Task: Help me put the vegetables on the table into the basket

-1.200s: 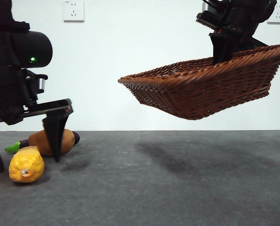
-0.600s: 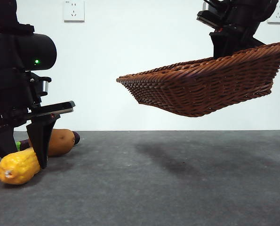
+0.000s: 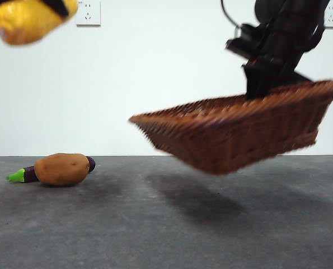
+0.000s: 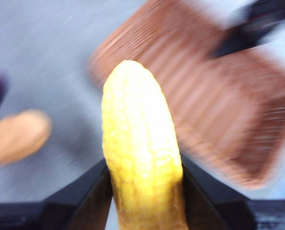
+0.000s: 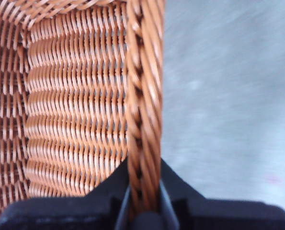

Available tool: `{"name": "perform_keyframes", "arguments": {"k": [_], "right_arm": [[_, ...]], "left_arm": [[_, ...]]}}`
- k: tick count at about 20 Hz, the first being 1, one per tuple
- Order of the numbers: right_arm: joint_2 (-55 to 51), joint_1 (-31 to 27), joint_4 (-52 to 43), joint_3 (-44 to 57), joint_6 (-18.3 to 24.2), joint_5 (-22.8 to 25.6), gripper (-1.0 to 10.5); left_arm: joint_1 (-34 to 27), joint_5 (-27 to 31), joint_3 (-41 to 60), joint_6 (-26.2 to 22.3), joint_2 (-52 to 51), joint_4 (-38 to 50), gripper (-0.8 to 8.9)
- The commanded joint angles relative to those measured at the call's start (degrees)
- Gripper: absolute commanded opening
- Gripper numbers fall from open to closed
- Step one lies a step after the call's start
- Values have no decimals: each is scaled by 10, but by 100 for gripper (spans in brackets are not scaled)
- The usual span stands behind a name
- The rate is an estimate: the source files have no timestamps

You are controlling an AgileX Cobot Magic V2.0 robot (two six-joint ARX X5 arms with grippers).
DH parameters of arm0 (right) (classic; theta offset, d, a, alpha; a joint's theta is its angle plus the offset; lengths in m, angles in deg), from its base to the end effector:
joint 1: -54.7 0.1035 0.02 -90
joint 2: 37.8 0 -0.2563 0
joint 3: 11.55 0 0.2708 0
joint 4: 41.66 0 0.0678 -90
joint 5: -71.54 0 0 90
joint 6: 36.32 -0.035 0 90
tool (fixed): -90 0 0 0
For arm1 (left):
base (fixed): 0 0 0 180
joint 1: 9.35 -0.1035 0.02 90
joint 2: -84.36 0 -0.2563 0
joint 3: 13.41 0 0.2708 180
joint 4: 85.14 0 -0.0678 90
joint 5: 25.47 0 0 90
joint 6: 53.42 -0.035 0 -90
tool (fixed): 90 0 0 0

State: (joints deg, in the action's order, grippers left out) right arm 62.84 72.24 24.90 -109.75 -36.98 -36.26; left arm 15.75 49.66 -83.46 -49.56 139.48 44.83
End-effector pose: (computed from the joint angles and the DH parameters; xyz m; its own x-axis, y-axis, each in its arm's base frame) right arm 0.3535 0.1230 0.2495 0.2332 0.3943 -0.8889 -0.3811 0.8780 0.2895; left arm 0.1938 -0.1007 0.3251 0.6072 -0.5678 -0.5557 0.5637 0.8008 -0.2023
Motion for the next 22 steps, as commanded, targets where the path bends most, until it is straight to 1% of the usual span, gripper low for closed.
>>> {"name": "perform_keyframes", "arguments": {"k": [1, 4, 7, 9, 13, 14, 16, 17, 18, 19, 20, 22], "right_arm": [[-4, 37, -44, 40, -38, -12, -9], [-4, 91, -94, 66, -69, -19, -9], [-4, 122, -111, 66, -85, -22, -9], [-4, 125, -114, 66, -98, -24, -9], [-4, 125, -118, 66, -102, -25, -9], [-4, 125, -118, 66, -101, -32, -9], [-4, 125, -122, 66, -101, -48, -9], [-4, 125, -124, 66, -101, -48, -8], [-4, 125, -124, 66, -101, -48, -9], [-4, 125, -126, 66, -100, -48, -9], [-4, 125, -129, 66, -100, -48, -9], [-4, 125, -131, 66, -98, -48, -8]], "left_arm": [[48, -5, 5, -27, -3, 3, -8], [117, -1, 5, -37, 33, 35, -8], [154, -1, 5, -37, 100, 73, -8], [166, -2, 5, -37, 149, 76, -8], [190, -2, 5, -36, 232, 98, -8], [193, -2, 5, -34, 247, 108, -8], [195, -6, 5, -21, 274, 125, 0], [195, -6, 5, -14, 282, 126, 5], [195, -6, 5, -15, 285, 124, 111], [195, -6, 5, -15, 285, 125, 378], [195, -6, 5, -15, 285, 127, 613], [195, -11, 5, -15, 285, 127, 631]]}}
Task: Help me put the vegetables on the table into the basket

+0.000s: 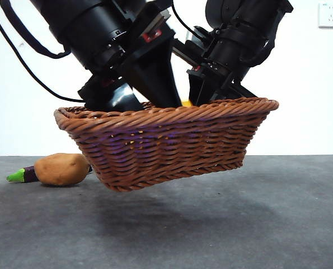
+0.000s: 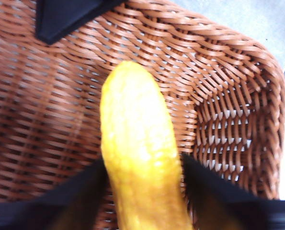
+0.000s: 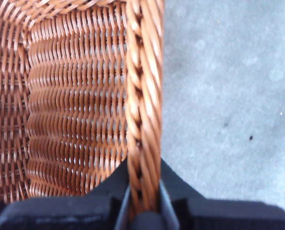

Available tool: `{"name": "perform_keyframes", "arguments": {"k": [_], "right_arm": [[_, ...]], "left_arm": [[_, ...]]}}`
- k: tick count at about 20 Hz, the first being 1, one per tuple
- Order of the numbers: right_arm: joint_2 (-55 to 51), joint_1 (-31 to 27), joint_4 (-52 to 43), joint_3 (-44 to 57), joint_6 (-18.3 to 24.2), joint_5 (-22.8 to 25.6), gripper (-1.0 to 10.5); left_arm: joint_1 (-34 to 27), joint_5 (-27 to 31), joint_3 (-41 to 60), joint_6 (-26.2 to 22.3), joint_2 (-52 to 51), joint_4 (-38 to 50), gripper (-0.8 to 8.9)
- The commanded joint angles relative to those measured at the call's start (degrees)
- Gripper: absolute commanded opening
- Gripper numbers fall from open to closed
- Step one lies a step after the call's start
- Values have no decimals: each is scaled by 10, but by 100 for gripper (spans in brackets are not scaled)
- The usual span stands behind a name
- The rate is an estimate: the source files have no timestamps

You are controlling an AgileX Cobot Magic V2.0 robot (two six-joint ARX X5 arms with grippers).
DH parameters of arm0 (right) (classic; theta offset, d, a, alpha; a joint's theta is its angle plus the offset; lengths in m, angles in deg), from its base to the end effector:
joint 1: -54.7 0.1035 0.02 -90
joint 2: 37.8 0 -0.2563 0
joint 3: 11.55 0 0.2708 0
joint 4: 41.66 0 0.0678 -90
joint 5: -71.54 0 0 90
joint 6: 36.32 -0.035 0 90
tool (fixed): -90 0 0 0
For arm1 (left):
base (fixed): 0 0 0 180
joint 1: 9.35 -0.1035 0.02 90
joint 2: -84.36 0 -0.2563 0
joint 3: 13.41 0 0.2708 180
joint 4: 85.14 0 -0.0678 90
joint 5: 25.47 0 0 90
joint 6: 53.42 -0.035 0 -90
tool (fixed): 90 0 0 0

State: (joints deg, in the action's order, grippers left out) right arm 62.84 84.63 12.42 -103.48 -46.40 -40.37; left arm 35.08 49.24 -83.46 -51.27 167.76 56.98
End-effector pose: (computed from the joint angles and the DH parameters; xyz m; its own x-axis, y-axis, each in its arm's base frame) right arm 0.3235 0.2013 0.2252 0.1815 0.5350 -0.8251 -0.4664 0.7855 0.4068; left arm 0.2204 -0.2289 0.2164 0.2467 -0.6112 -0.7521 0.7717 0.5933 -0.2289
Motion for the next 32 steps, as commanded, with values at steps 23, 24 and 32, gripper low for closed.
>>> {"name": "perform_keyframes", "arguments": {"k": [23, 24, 32], "right_arm": [[-214, -237, 118, -1, 110, -72, -8], [-214, -237, 121, -1, 113, -72, -8], [-214, -237, 141, -1, 132, -73, -8]], "left_arm": [[-296, 118, -162, -441, 50, -122, 629], [-297, 118, -162, -446, 74, -105, 629], [-313, 119, -164, -490, 192, -23, 629]]}}
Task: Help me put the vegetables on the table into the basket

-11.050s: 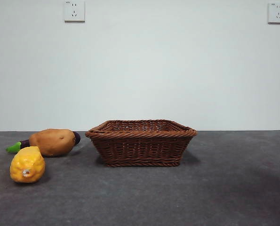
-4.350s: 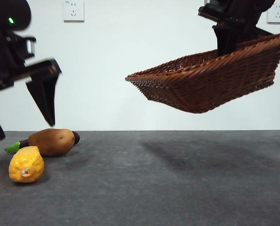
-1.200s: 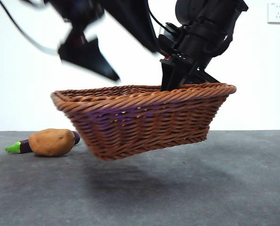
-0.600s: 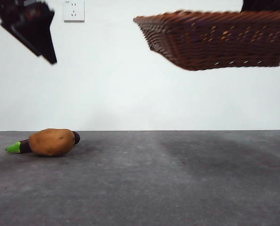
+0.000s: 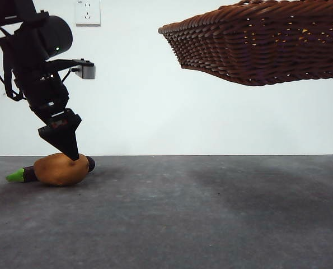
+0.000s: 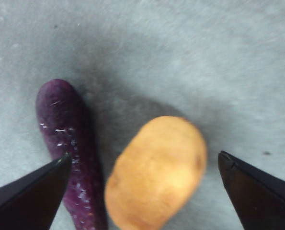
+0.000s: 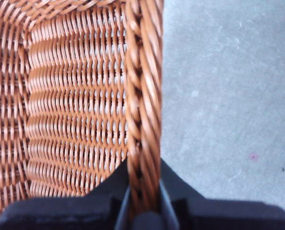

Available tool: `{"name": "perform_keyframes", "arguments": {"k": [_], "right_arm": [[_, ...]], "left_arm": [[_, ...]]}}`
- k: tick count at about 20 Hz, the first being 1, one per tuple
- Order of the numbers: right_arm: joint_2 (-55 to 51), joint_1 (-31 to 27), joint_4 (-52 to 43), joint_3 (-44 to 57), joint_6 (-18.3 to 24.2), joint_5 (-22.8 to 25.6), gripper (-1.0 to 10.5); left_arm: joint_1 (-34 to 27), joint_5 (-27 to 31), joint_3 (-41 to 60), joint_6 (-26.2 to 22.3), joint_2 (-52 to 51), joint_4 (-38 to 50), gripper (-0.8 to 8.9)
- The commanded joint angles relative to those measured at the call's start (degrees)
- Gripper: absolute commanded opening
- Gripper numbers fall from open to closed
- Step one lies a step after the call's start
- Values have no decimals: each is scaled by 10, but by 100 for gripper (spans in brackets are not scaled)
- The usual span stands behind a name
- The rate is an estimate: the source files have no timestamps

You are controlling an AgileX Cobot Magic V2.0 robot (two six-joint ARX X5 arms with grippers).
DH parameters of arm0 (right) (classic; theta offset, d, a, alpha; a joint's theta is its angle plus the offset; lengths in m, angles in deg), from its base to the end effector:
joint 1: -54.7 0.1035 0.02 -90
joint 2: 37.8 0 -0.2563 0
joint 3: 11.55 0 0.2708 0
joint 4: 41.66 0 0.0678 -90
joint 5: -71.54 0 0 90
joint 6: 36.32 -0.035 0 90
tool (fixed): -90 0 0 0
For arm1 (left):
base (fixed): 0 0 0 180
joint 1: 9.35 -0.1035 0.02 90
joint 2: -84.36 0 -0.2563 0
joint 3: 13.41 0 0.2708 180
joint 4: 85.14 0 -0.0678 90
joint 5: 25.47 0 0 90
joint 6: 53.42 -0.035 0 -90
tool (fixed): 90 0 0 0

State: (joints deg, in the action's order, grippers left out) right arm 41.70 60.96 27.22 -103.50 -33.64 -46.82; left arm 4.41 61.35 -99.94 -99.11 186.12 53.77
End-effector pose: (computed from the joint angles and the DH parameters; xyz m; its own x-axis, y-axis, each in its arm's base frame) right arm 0.2887 0.0484 0.3317 0.4319 0.5252 -0.7332 -0.3954 0.8409 0.3695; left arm 0.3788 -0.0948 0.1978 0.5246 -0.1856 -0.8309 0.7651 0.5307 0.3646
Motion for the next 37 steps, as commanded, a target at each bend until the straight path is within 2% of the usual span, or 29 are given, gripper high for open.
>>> {"name": "perform_keyframes", "arguments": {"k": [1, 4, 10, 11, 13, 16, 17, 23, 27, 31, 34, 37], "right_arm": [[-3, 0, -8, -1, 4, -8, -8], [-3, 0, -25, -1, 4, -8, -9], [-3, 0, -31, -1, 4, -8, -8], [-3, 0, -32, -1, 4, -7, -8], [-3, 0, -38, -1, 4, -7, -8], [-3, 0, -42, -1, 1, -6, -8], [-3, 0, -42, -1, 1, -6, -8], [2, 0, -42, 0, -7, 8, -8], [37, 1, -41, 2, -9, 9, -9], [104, 2, -43, 3, -12, 8, -9], [152, 23, -47, 4, -16, 7, -8], [180, 71, -80, 4, -42, 7, -9]], "left_arm": [[-9, -3, 1, -11, 14, 14, 629], [-20, -34, 1, -6, 35, 9, 628], [-21, -35, 1, 2, 72, 12, 623], [-21, -35, 1, 7, 77, 14, 570], [-21, -47, 1, 22, 77, 18, 326], [-21, -47, 1, 55, 76, 18, 29], [-21, -47, 1, 64, 76, 18, -8], [-21, -51, 0, 112, 32, 0, -8], [-21, -95, 0, 145, -97, -27, -7], [3, -152, 0, 170, -242, -110, -7], [72, -153, 0, 191, -315, -150, -7], [181, -150, 0, 220, -321, -159, -7]]}}
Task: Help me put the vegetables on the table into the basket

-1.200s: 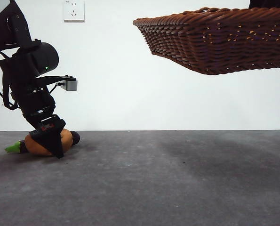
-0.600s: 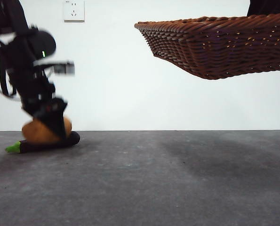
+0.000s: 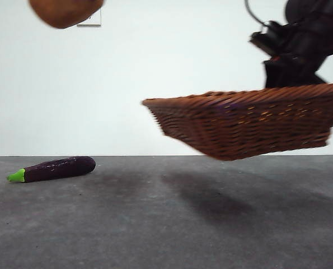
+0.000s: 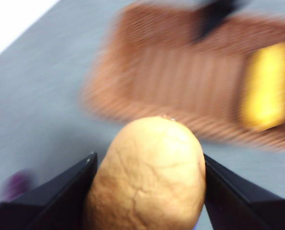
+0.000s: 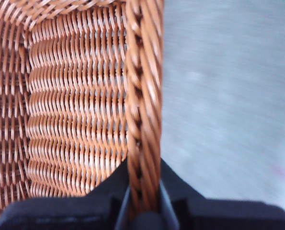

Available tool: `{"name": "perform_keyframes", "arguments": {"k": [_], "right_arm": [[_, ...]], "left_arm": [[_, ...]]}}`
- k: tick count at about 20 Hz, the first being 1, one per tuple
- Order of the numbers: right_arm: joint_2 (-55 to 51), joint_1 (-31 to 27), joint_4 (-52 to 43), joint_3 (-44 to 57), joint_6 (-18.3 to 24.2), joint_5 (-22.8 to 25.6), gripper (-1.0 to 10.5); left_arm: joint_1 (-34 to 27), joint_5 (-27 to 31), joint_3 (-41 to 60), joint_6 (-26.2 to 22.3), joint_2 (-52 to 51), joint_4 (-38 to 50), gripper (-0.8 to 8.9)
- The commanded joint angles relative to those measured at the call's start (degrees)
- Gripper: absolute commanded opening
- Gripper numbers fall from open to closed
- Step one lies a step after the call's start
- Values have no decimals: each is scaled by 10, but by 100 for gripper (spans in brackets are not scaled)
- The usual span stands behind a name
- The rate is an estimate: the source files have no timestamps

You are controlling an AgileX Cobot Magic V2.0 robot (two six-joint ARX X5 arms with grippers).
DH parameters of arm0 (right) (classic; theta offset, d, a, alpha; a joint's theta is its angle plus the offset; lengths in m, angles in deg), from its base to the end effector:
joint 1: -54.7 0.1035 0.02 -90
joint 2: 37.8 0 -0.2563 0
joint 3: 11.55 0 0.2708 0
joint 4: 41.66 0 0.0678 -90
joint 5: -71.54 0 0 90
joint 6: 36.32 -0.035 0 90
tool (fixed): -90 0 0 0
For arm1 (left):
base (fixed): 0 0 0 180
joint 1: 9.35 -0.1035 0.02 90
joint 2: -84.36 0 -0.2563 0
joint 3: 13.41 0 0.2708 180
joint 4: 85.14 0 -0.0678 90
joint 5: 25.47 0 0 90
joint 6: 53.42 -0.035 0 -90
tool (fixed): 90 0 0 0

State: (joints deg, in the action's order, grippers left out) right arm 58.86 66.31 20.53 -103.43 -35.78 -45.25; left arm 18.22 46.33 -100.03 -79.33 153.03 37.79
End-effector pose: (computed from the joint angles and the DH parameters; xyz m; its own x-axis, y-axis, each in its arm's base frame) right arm 0.3478 0.0876 0.2444 0.2514 0.5118 -0.8215 -0.3608 0.8371 0.4111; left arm 0.2279 -0.1313 0.3619 0.5088 -0.6180 -0.5994 0.8331 0.5290 0.1617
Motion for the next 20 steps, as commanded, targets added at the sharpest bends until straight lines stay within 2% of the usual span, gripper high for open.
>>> {"name": "perform_keyframes", "arguments": {"k": [1, 3, 5, 11, 14, 15, 16, 17, 20], "right_arm": [[15, 38, -21, 3, -29, -8, -9], [24, 75, -38, 3, -42, -6, -9], [26, 105, -58, 3, -61, -6, -9], [26, 132, -76, 3, -80, 1, -9], [26, 132, -76, 3, -80, 2, -9], [26, 132, -77, 3, -80, 2, -9], [26, 132, -77, 3, -80, 2, -9], [26, 132, -76, 3, -80, 2, -8], [26, 132, -74, 3, -80, 2, -8]], "left_arm": [[80, 10, 1, 27, 20, 6, -7], [130, 38, 1, 35, 48, 26, -7], [153, 39, 1, 39, 87, 39, -7], [155, 47, 1, 39, 217, 46, -7], [155, 41, 1, 64, 250, 49, 10], [155, 41, 1, 64, 250, 50, 142], [155, 41, 1, 65, 249, 52, 372], [155, 41, 1, 75, 247, 51, 524], [154, 43, 1, 79, 233, 50, 532]]}}
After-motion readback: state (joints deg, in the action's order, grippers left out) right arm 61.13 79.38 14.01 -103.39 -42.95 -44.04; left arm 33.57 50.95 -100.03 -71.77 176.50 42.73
